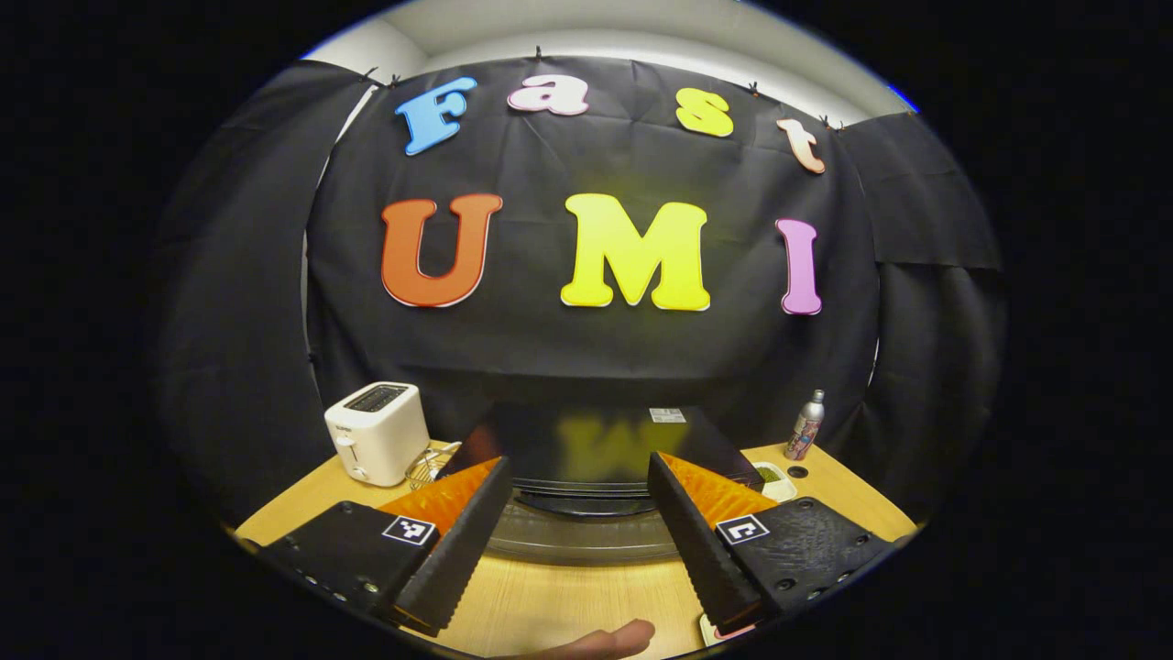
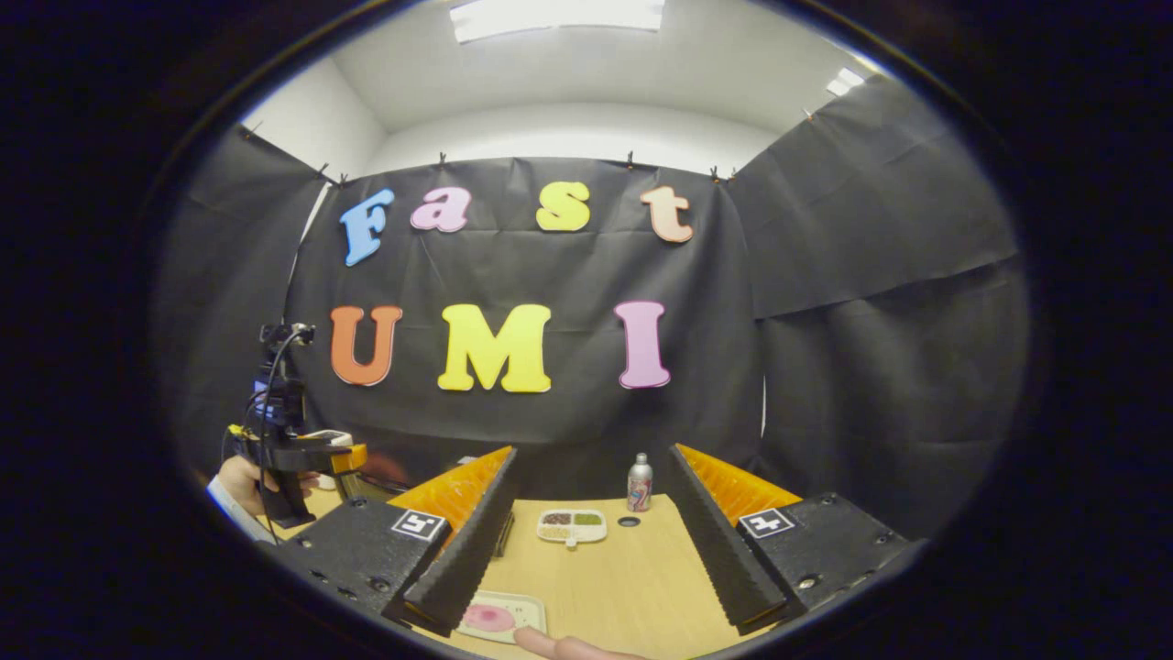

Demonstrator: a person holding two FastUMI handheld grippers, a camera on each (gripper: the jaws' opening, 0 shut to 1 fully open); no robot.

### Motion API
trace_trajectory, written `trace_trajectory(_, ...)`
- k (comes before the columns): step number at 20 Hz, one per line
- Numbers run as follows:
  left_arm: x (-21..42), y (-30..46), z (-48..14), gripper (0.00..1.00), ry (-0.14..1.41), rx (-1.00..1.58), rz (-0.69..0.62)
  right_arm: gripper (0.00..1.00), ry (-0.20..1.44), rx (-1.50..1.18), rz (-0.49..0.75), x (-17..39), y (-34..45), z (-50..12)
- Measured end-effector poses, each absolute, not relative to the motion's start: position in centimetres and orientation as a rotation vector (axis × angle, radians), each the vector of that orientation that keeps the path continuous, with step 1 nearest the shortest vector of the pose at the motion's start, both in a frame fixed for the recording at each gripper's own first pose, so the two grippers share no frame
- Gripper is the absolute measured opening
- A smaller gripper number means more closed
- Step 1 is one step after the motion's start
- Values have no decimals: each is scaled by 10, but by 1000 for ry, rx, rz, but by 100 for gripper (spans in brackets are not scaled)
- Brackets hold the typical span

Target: Open the electric oven with the left hand, put the food in, and close the electric oven.

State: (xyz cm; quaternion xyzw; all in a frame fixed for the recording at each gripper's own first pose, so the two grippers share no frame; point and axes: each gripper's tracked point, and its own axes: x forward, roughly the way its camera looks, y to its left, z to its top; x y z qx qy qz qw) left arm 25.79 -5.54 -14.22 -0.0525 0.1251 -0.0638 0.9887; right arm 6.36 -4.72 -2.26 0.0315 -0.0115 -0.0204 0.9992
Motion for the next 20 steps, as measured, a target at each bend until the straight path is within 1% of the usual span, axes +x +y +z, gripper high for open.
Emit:
trace_trajectory(1,266,-58,-150,95,257,-92,-131,100,-33,64,-41,65,-49,-22)
trace_trajectory(2,273,-60,-158,95,271,-78,-129,97,-41,63,-38,67,-50,-22)
trace_trajectory(6,285,-76,-197,95,397,-71,-158,97,-75,68,-62,69,-64,-23)
trace_trajectory(7,289,-77,-204,96,414,-61,-154,100,-94,82,-72,69,-69,-20)
trace_trajectory(8,291,-76,-212,95,432,-56,-144,97,-111,99,-83,68,-75,-21)
trace_trajectory(11,302,-71,-211,97,402,-44,-107,97,-141,135,-124,62,-92,-21)
trace_trajectory(17,302,-73,-215,96,434,-42,-119,96,-154,136,-147,50,-106,-21)
trace_trajectory(18,301,-73,-215,96,432,-38,-122,97,-146,139,-141,49,-104,-23)
trace_trajectory(19,299,-74,-215,96,431,-41,-121,100,-137,145,-135,48,-102,-24)
trace_trajectory(20,297,-73,-215,96,431,-44,-120,96,-130,149,-127,46,-101,-25)
